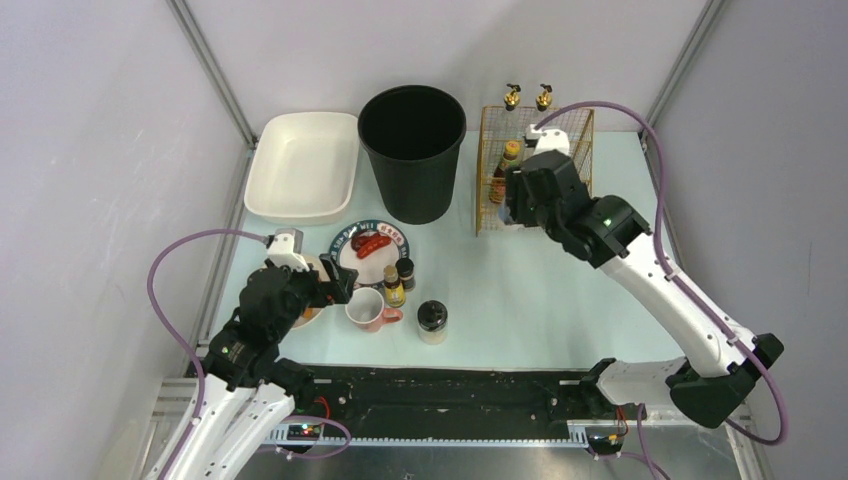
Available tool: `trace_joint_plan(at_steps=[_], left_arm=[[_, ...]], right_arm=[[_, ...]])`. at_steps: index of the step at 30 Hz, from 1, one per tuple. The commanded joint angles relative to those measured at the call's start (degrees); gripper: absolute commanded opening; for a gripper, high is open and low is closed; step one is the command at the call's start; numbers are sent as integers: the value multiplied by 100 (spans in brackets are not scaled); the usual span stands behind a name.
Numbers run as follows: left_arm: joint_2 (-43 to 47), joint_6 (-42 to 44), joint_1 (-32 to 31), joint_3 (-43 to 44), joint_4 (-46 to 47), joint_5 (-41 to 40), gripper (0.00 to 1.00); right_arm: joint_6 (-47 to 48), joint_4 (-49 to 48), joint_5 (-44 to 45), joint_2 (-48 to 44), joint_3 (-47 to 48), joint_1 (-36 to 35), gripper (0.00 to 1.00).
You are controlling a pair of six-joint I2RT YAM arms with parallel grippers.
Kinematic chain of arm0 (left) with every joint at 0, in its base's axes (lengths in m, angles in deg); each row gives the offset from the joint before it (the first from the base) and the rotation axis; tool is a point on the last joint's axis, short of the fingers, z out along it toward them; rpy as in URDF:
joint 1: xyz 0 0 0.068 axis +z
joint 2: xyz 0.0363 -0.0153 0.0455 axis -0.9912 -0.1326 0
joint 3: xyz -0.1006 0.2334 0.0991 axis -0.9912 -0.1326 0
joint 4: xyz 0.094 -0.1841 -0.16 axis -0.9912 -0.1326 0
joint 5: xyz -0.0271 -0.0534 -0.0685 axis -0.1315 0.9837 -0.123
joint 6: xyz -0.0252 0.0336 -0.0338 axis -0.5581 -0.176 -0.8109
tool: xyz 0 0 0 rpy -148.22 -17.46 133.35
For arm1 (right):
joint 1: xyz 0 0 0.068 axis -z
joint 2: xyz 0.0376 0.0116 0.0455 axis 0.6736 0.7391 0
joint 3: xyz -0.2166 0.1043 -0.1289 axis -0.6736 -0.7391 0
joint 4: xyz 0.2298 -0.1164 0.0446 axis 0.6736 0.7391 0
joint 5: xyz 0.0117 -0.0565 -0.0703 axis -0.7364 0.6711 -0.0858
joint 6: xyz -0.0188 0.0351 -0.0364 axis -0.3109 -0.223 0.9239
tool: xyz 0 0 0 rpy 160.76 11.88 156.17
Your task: Clear the kitchen counter
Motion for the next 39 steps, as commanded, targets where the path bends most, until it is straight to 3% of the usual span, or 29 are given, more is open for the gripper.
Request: trace_joint_plan(at_steps=[1, 11, 20, 32, 39], left_arm=[[-7, -79, -35, 130, 78, -52, 98], [-22, -81, -47, 130, 76, -83, 98], [-77, -64, -52, 131, 74, -86, 98], [-126, -40, -48, 139, 73, -112, 98], [-158, -36, -46, 147, 71, -119, 98]], right_arm=[[309, -343, 37, -171, 286, 553, 16], [586, -641, -542, 556, 1161, 2130, 10], [616, -723, -857, 1544, 2053, 2811, 9], [781, -1409, -997, 2466, 2445, 2884, 7], [898, -2171, -1129, 2629, 2000, 2868, 5]])
